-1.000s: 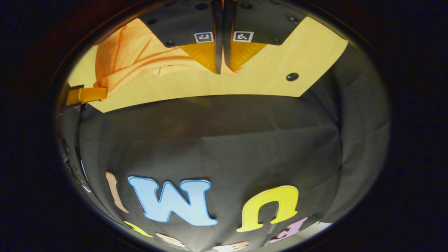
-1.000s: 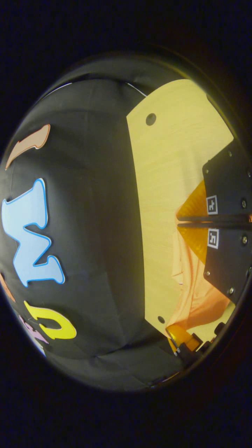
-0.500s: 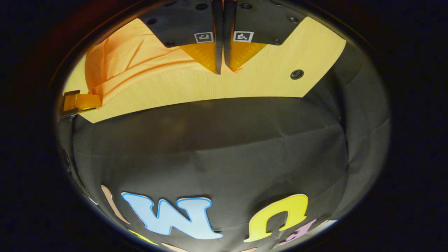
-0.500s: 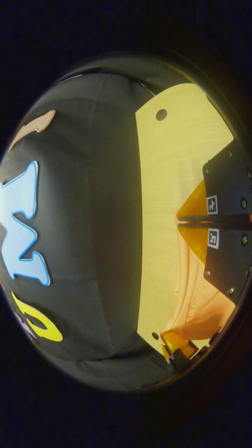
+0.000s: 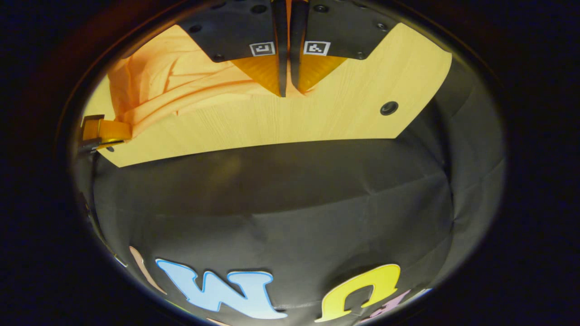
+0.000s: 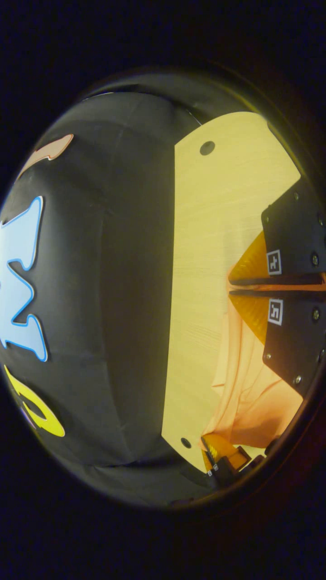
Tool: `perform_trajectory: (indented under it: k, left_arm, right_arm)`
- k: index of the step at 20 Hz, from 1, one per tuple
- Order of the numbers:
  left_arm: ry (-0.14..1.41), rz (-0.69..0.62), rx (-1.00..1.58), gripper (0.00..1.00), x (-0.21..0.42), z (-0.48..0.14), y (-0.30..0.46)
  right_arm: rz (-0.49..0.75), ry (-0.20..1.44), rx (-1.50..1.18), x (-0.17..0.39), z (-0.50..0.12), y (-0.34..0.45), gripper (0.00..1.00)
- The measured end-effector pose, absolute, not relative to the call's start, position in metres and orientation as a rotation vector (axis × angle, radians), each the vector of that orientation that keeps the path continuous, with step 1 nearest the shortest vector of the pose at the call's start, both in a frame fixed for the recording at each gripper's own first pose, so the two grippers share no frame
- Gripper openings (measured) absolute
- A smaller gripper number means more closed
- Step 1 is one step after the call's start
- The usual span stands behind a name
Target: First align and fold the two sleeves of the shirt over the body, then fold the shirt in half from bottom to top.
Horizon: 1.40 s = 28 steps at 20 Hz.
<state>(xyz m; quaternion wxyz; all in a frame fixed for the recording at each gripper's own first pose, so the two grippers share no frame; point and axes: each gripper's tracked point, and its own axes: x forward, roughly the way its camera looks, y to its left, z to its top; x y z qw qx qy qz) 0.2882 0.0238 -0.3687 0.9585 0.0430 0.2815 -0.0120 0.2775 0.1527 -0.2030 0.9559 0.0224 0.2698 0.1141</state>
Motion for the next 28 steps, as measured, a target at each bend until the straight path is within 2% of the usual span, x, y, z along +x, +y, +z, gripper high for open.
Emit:
perform_trajectory:
  k: [2,4,6,7,8,9,10,13,14,15,17,18,28]
  left_arm:
    - [0.578,-0.026,0.080,0.11,0.287,-0.369,0.025]
    - [0.584,-0.035,0.064,0.19,0.284,-0.368,0.023]
    - [0.594,-0.042,0.051,0.20,0.280,-0.368,0.021]
    - [0.595,-0.042,0.045,0.27,0.279,-0.366,0.021]
    - [0.590,-0.039,0.044,0.21,0.278,-0.364,0.022]
    - [0.585,-0.044,0.038,0.37,0.275,-0.359,0.021]
    - [0.578,-0.046,0.040,0.40,0.273,-0.356,0.021]
    - [0.564,-0.060,0.043,0.51,0.268,-0.345,0.019]
    - [0.557,-0.062,0.037,0.62,0.267,-0.340,0.019]
    - [0.547,-0.063,0.026,0.73,0.266,-0.336,0.019]
    - [0.528,-0.057,0.021,0.94,0.263,-0.325,0.020]
    - [0.519,-0.052,0.027,0.96,0.262,-0.320,0.022]
    - [0.413,-0.072,0.041,0.96,0.229,-0.265,0.019]
  right_arm:
    - [0.236,0.558,0.028,0.275,-0.207,0.154,0.06]
    - [0.237,0.563,0.006,0.273,-0.209,0.152,0.06]
    - [0.242,0.565,-0.007,0.269,-0.207,0.151,0.07]
    - [0.240,0.564,-0.013,0.268,-0.205,0.150,0.16]
    - [0.240,0.560,-0.016,0.264,-0.201,0.149,0.17]
    - [0.235,0.555,-0.022,0.263,-0.200,0.147,0.30]
    - [0.234,0.552,-0.024,0.263,-0.199,0.148,0.36]
    - [0.227,0.537,-0.028,0.261,-0.190,0.144,0.73]
    - [0.221,0.530,-0.029,0.259,-0.186,0.142,0.78]
    - [0.213,0.521,-0.031,0.259,-0.184,0.139,0.94]
    - [0.204,0.501,-0.027,0.255,-0.177,0.134,0.96]
    - [0.205,0.494,-0.022,0.253,-0.171,0.133,0.96]
    - [0.215,0.381,-0.002,0.210,-0.122,0.121,0.96]
